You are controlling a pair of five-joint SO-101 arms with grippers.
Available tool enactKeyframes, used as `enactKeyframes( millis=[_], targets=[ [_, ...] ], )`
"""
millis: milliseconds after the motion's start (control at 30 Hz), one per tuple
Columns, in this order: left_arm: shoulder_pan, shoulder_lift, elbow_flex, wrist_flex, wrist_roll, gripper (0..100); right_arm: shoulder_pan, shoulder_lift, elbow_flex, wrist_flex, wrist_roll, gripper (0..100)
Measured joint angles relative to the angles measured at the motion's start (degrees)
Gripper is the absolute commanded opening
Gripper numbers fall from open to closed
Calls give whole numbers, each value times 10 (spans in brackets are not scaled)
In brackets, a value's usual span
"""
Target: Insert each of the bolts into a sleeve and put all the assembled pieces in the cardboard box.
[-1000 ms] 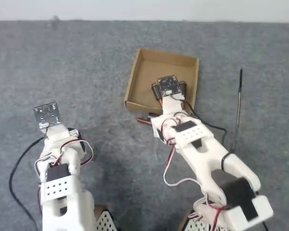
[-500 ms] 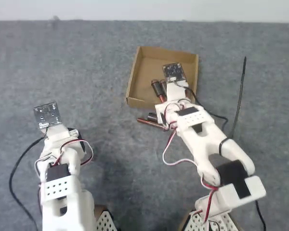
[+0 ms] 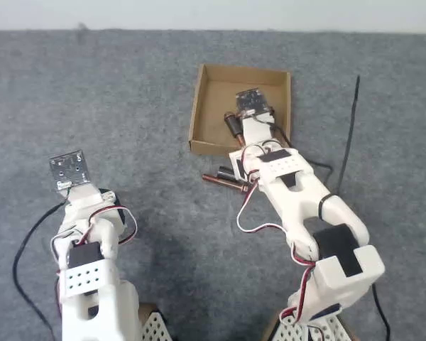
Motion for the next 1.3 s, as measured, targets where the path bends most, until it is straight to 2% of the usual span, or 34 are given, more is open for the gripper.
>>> enactKeyframes(
  millis=[200,433,1300],
  targets=[
    [0,0,0,0,0,15,-36,-39,-1,72,91,17],
    [0,0,0,0,0,15,-37,-45,-1,92,173,186],
    [0,0,0,0,0,15,-111,-96,-23,153,180,190]
  ],
)
